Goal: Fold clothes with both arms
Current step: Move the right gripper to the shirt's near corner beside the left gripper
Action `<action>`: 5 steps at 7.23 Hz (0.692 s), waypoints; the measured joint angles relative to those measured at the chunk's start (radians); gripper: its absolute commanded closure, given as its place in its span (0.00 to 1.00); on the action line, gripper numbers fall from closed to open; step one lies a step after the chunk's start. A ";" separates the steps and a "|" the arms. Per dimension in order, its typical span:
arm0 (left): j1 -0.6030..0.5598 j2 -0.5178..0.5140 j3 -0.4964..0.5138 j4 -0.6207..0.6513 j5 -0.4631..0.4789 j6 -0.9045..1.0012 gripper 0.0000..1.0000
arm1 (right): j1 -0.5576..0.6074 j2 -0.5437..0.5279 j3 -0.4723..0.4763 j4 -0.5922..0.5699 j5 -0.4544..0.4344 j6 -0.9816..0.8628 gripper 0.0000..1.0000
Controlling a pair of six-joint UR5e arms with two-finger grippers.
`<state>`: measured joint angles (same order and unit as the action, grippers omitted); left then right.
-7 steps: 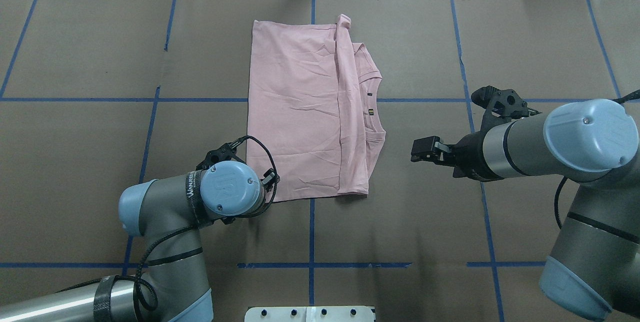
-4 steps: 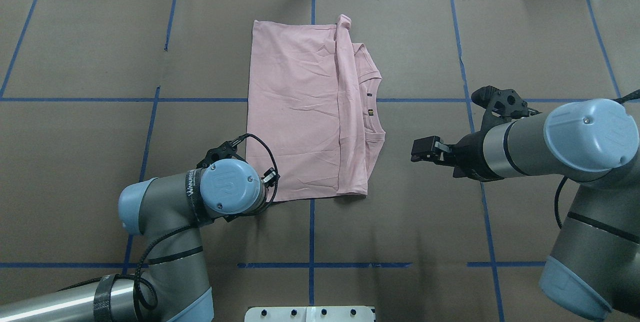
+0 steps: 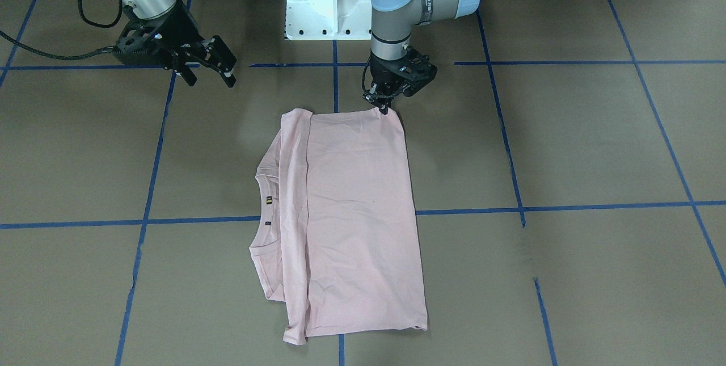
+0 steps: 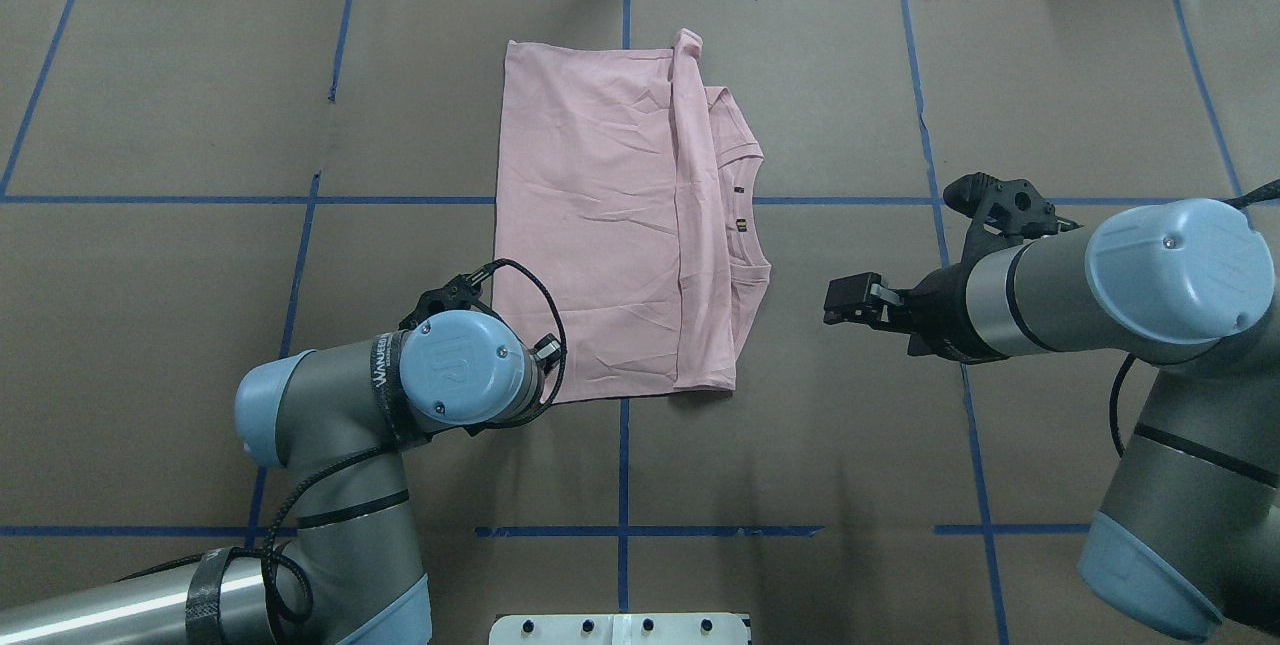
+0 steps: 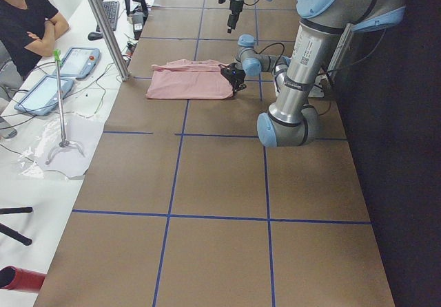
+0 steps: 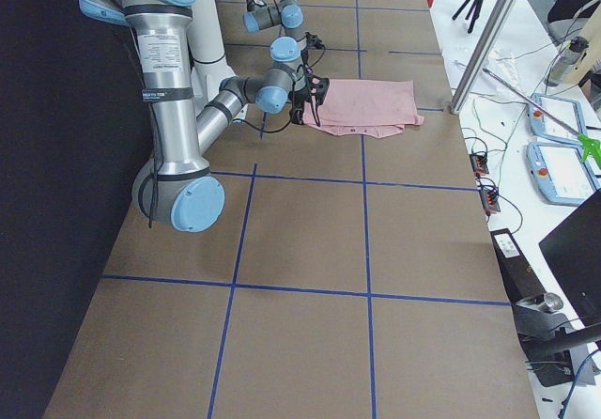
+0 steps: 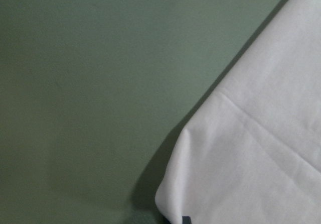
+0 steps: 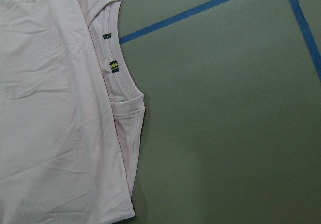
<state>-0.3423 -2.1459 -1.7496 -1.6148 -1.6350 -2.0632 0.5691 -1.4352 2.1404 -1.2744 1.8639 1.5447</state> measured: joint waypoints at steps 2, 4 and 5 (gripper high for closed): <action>-0.003 -0.002 -0.004 0.007 0.000 0.001 1.00 | -0.013 0.004 -0.005 0.000 -0.002 0.020 0.00; -0.005 -0.003 -0.006 0.013 0.000 0.003 1.00 | -0.085 0.076 -0.053 -0.044 -0.059 0.150 0.00; -0.006 -0.003 -0.007 0.013 -0.001 0.004 1.00 | -0.117 0.158 -0.093 -0.121 -0.087 0.212 0.00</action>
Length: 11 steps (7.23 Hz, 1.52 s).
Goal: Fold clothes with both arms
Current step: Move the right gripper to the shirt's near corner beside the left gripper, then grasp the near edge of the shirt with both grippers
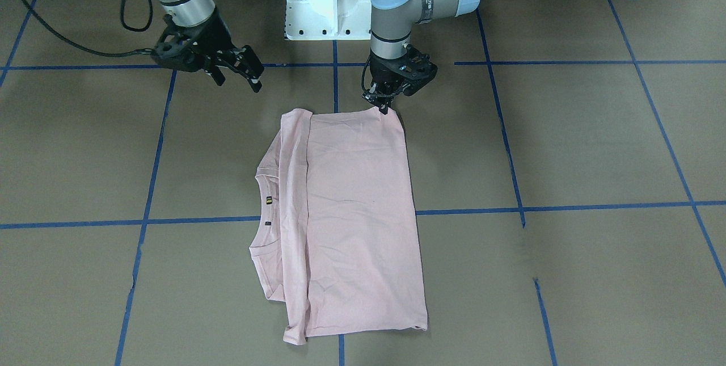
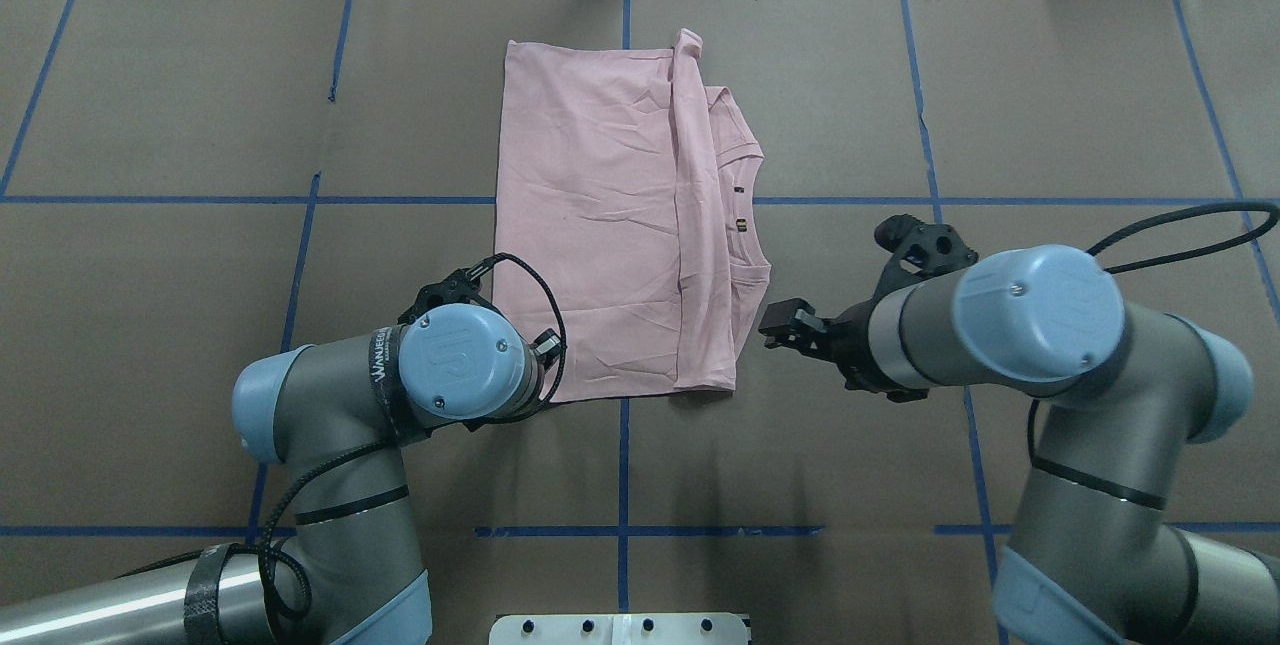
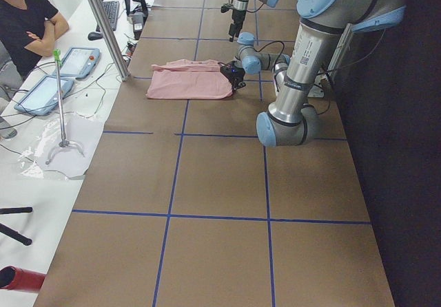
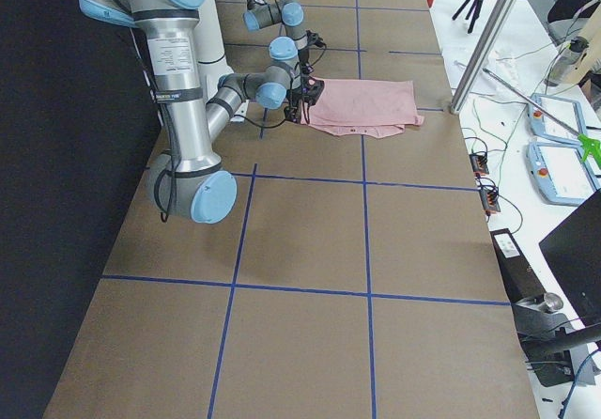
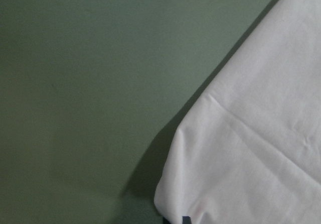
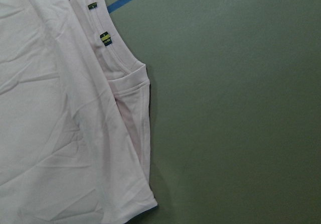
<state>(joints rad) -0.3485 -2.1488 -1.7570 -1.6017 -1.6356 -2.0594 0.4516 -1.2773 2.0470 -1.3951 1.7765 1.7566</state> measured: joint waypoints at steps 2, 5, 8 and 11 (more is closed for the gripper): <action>-0.002 0.001 -0.003 0.000 -0.001 0.005 1.00 | -0.034 0.133 -0.099 -0.094 -0.037 0.061 0.00; -0.005 0.000 -0.004 -0.003 -0.001 0.009 1.00 | -0.054 0.200 -0.211 -0.103 -0.066 0.068 0.00; -0.005 -0.001 -0.004 -0.003 -0.001 0.010 1.00 | -0.056 0.261 -0.317 -0.101 -0.069 0.062 0.00; -0.004 -0.008 -0.007 -0.004 -0.004 0.010 1.00 | -0.056 0.266 -0.357 -0.095 -0.070 0.055 0.00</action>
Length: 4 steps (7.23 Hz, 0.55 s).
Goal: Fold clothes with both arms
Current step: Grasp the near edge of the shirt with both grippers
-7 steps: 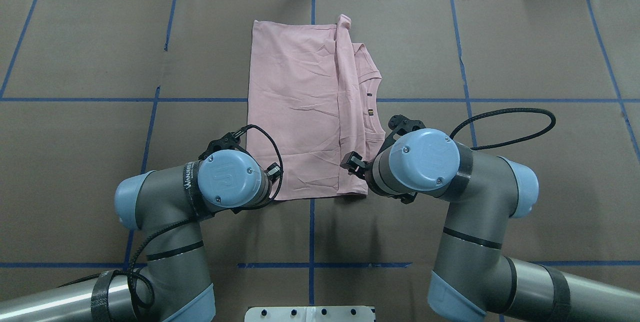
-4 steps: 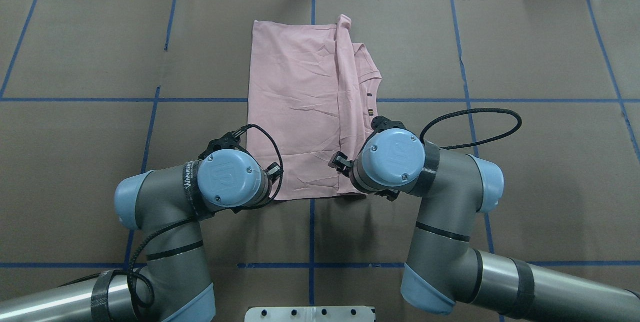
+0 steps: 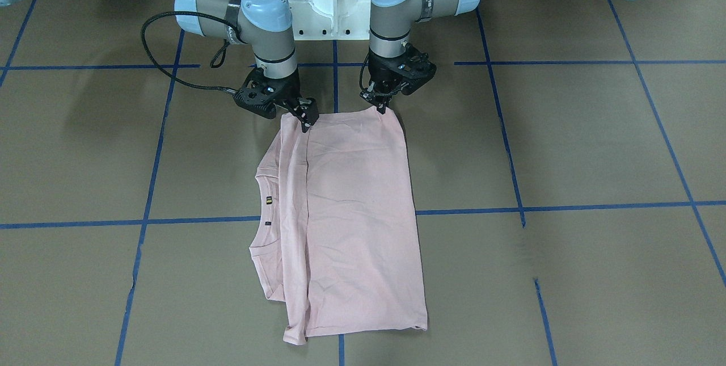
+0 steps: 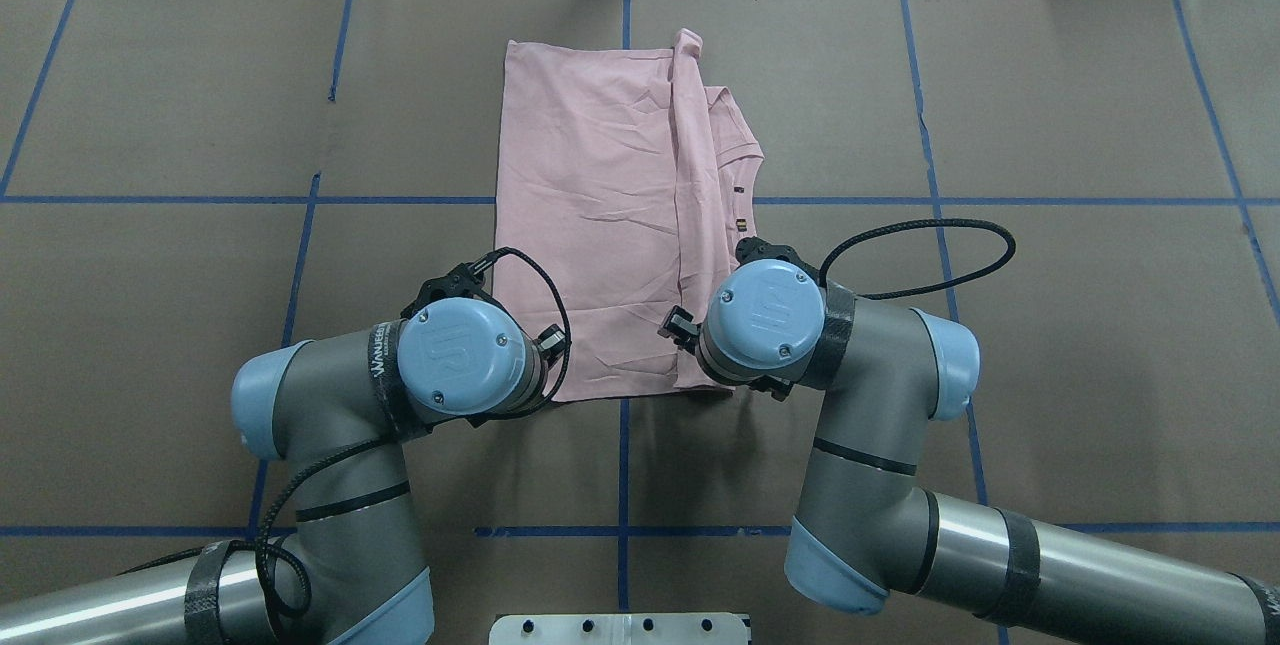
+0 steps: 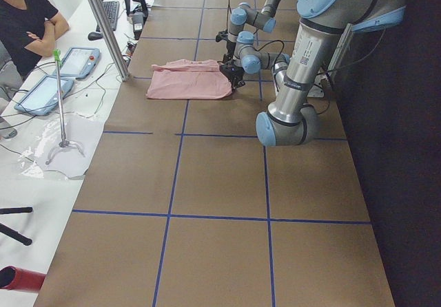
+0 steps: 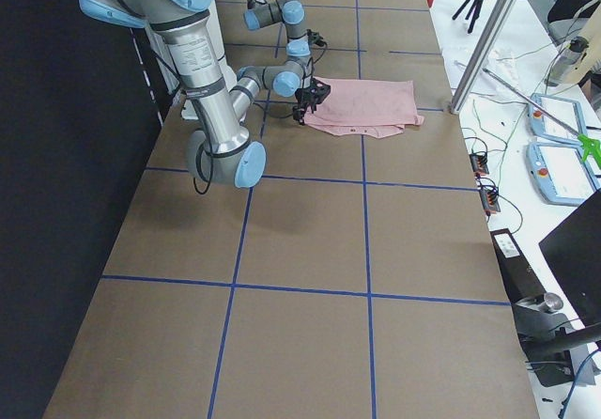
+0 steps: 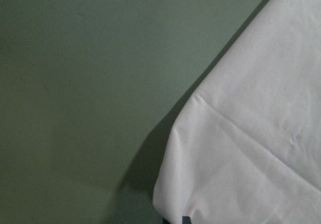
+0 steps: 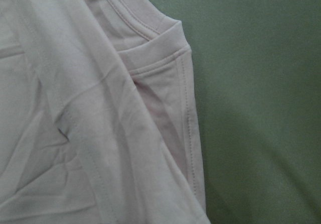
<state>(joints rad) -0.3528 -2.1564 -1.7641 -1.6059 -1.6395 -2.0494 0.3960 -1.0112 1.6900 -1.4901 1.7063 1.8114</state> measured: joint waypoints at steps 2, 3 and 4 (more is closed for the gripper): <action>0.000 0.000 -0.005 0.000 -0.002 0.001 1.00 | 0.001 0.000 -0.008 0.000 0.001 0.001 0.36; 0.000 0.000 -0.006 0.000 -0.001 0.001 1.00 | 0.001 0.001 -0.008 0.001 0.001 0.003 0.60; 0.000 0.001 -0.006 0.000 -0.001 0.001 1.00 | 0.001 0.001 -0.009 0.000 0.001 0.005 0.81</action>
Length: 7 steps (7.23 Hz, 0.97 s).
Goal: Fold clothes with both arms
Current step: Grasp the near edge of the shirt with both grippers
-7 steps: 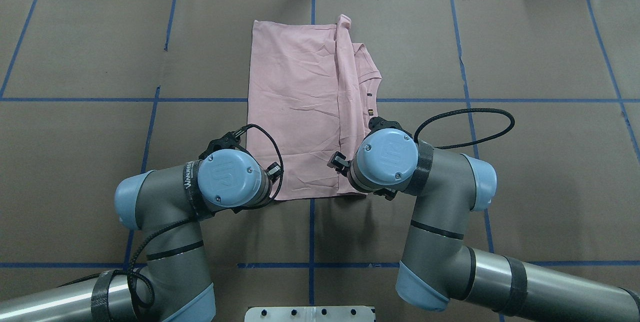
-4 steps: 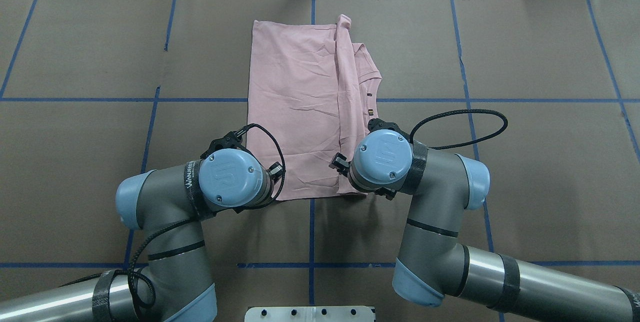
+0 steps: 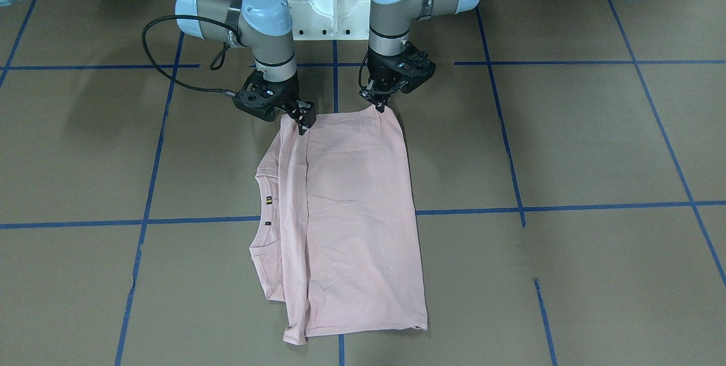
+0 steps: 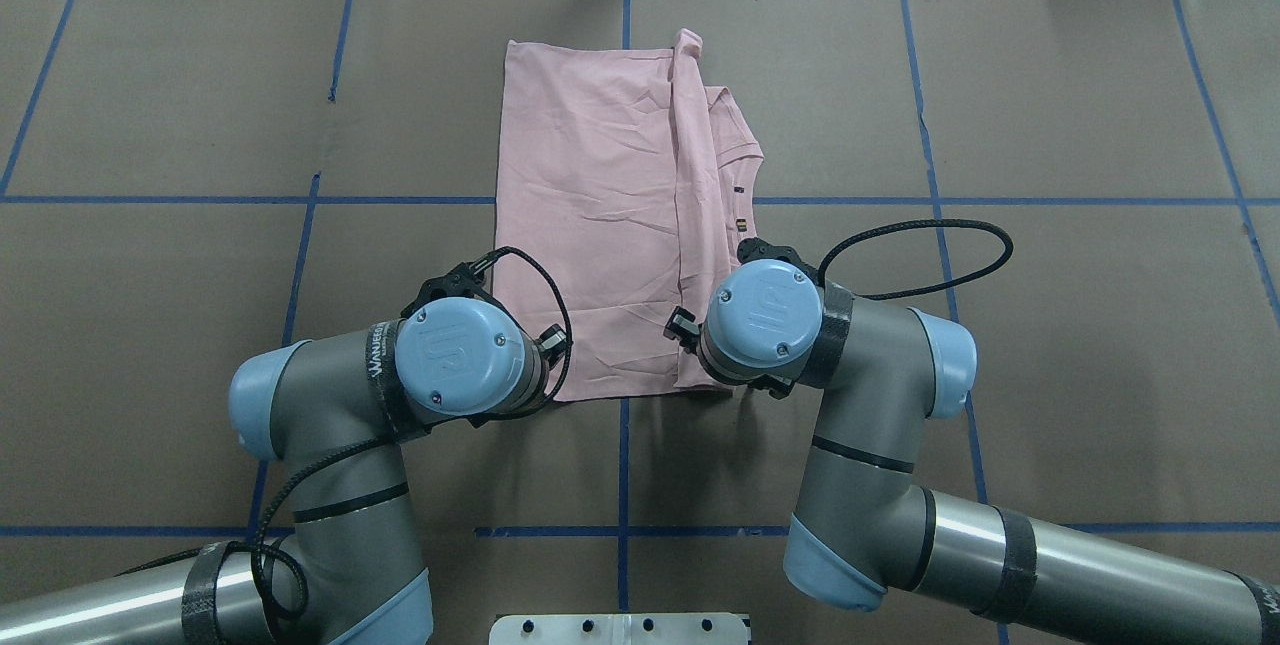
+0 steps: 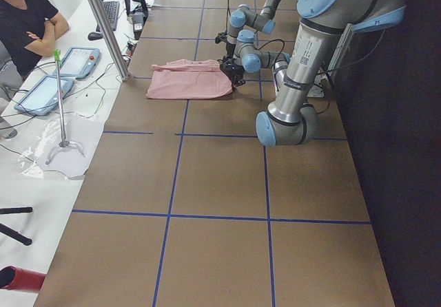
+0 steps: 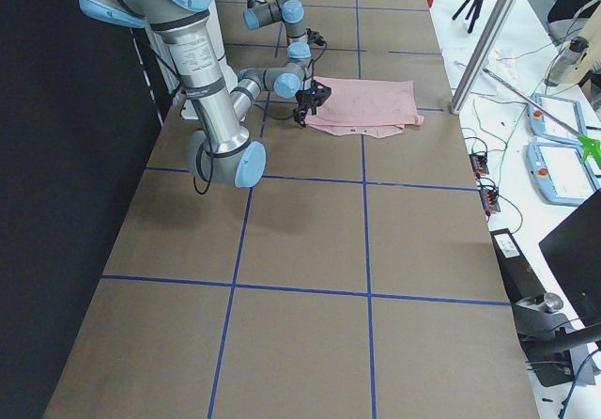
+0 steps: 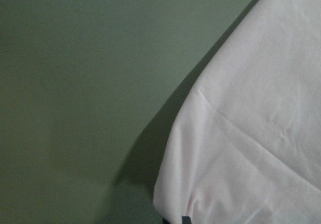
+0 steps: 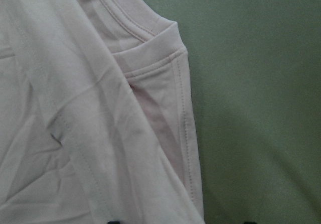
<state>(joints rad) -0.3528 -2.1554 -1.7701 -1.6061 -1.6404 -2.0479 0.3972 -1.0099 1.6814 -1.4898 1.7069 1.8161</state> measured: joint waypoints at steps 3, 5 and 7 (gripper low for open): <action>0.000 0.002 0.000 0.000 0.001 0.000 1.00 | 0.000 0.002 0.000 -0.001 0.000 -0.011 1.00; 0.000 0.002 0.000 0.000 0.002 0.001 1.00 | 0.007 0.012 0.001 -0.002 0.002 -0.046 1.00; 0.000 0.002 0.000 -0.001 0.004 0.004 1.00 | 0.021 0.024 0.001 0.000 0.006 -0.054 1.00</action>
<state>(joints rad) -0.3528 -2.1536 -1.7702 -1.6071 -1.6364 -2.0440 0.4185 -0.9860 1.6827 -1.4901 1.7125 1.7621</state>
